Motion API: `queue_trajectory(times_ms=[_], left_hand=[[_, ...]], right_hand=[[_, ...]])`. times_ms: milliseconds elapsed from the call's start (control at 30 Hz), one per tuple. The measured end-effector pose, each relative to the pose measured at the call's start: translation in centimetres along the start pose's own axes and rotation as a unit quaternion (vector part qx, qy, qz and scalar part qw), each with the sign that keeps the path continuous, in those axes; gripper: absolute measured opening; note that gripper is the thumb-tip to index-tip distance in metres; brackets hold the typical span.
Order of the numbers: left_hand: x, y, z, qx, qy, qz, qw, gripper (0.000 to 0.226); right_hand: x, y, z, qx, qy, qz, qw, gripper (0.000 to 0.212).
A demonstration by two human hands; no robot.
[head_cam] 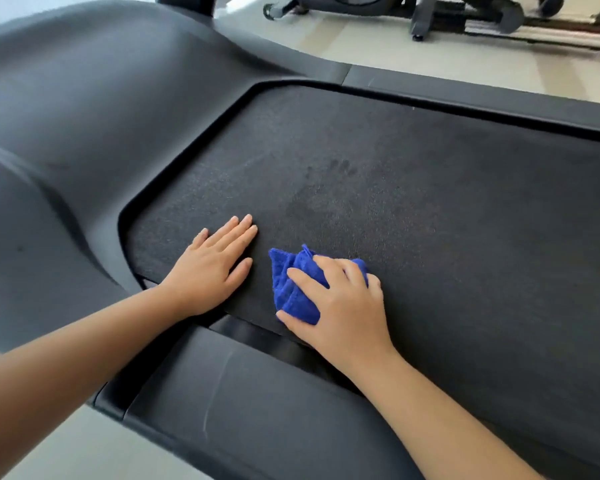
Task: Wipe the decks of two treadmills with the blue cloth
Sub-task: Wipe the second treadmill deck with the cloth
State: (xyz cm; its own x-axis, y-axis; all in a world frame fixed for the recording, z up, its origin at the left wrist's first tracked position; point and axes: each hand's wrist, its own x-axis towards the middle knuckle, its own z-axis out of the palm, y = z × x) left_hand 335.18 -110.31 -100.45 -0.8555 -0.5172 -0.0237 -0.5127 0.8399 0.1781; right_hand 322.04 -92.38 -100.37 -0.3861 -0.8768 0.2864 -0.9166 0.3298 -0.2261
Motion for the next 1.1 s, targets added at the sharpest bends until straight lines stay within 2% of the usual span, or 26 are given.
queue_trajectory(times_ms=[200, 400, 533, 600, 667, 767, 967, 1100], left_hand=[[0.2, 0.0, 0.5, 0.002, 0.027, 0.011, 1.0, 0.072], [0.3, -0.4, 0.1, -0.03, 0.013, 0.015, 0.999, 0.078], [0.5, -1.6, -0.8, -0.026, -0.02, 0.007, 0.999, 0.054], [1.0, -2.8, -1.3, -0.007, -0.022, -0.016, 1.0, 0.051], [1.5, -3.6, -1.4, -0.01, -0.016, -0.021, 1.0, 0.055], [2.9, -3.7, -1.3, -0.022, -0.01, -0.006, 1.0, 0.081], [9.3, -4.0, -1.4, 0.013, -0.036, -0.005, 0.999, 0.063], [12.0, -4.7, -1.1, 0.001, -0.018, 0.002, 1.0, 0.074]], right_hand=[[-2.7, 4.6, -1.7, 0.004, 0.041, -0.005, 0.999, 0.053], [0.3, 0.8, 0.2, -0.02, 0.036, 0.019, 0.999, 0.053], [3.5, -2.4, 1.6, -0.028, 0.002, 0.005, 1.0, 0.056], [3.4, -2.1, 1.7, -0.016, 0.003, -0.018, 1.0, 0.056], [2.2, -1.0, 1.4, -0.001, 0.024, -0.048, 0.999, 0.054], [0.9, -0.3, 1.1, 0.004, 0.045, -0.062, 0.997, 0.053], [3.8, 0.7, 1.9, 0.03, 0.079, -0.077, 0.993, 0.052], [11.4, 4.6, 3.4, -0.011, 0.084, -0.016, 0.996, 0.057]])
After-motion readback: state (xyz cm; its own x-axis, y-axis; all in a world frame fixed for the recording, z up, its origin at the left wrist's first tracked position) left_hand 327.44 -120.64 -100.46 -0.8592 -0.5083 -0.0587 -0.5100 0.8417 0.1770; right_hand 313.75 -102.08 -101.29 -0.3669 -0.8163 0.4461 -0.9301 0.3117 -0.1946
